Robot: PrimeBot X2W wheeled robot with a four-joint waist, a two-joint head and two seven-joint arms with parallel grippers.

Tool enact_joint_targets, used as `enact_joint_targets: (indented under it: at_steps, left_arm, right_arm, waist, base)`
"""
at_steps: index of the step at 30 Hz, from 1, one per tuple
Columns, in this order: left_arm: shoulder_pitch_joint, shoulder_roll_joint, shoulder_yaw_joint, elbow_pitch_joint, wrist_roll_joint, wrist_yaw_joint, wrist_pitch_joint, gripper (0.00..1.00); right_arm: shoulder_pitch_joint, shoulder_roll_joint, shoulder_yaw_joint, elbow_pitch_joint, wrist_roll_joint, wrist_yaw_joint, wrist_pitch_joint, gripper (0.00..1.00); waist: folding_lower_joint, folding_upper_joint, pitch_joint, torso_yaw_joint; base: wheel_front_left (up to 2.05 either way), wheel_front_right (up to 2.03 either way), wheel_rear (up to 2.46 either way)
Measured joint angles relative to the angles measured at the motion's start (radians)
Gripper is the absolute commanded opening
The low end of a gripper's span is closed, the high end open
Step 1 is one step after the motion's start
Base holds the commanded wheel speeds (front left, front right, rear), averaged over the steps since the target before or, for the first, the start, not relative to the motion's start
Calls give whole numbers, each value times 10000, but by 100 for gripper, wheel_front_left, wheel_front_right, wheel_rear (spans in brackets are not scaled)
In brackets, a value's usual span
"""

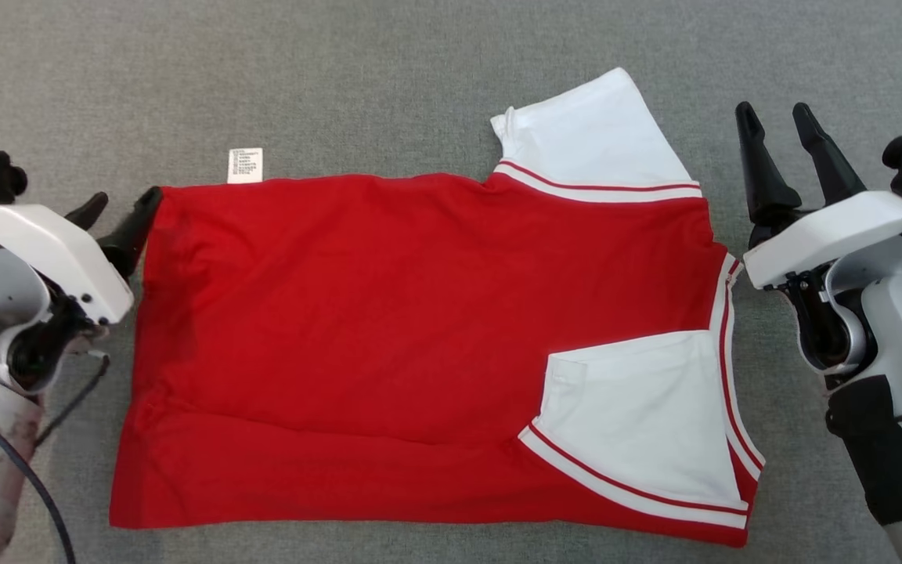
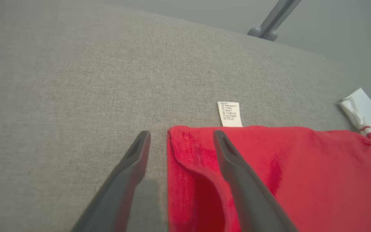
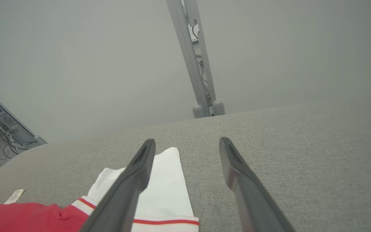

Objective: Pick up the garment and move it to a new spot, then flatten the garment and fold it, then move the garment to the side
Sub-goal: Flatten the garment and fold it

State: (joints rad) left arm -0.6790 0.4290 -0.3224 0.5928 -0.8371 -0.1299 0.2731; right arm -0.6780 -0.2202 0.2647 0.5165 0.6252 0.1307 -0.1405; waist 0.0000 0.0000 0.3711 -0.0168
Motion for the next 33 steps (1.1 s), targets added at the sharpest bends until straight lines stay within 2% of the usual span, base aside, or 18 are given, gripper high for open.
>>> enact_joint_targets:
  at_steps: [4, 9, 16, 24, 25, 27, 33]
  left_arm:
    - [-735, 600, -230, 376, -869, 0, 1110, 100]
    - [-1261, 886, -558, 704, -1609, 0, 2255, 100]
    - [-1685, 1135, -849, 1053, -1816, -10, 2452, 100]
    - [-2040, 1145, -1264, 1480, -1787, -12, 2550, 100]
    - [-2058, 1145, -1312, 1473, -1816, -12, 2568, 95]
    - [-2068, 1145, -1404, 1413, -1967, -8, 2592, 0]
    - [-2024, 1083, -1639, 1081, -2347, -8, 2433, 0]
  right_arm:
    - [-514, 25, 316, 226, 102, 0, -113, 100]
    - [-909, 73, 704, 543, 284, 0, -366, 100]
    - [-1199, 77, 1091, 938, 635, 0, -646, 100]
    - [-1502, -46, 1402, 1202, 894, 0, -840, 100]
    - [-1547, -56, 1430, 1229, 938, 0, -859, 100]
    - [-1596, -79, 1519, 1325, 993, 0, -890, 100]
    - [-1842, -138, 1768, 1630, 1187, 0, -892, 100]
  waist:
    - [0, 0, 427, -170]
    - [0, 0, 823, -458]
    - [0, 0, 1019, -704]
    - [0, 0, 1109, -735]
    - [0, 0, 1112, -727]
    - [0, 0, 1112, -695]
    - [0, 0, 1121, -551]
  base:
    - [0, 0, 0]
    - [0, 0, 0]
    - [0, 0, 0]
    - [0, 0, 0]
    - [0, 0, 0]
    - [0, 0, 0]
    - [0, 0, 0]
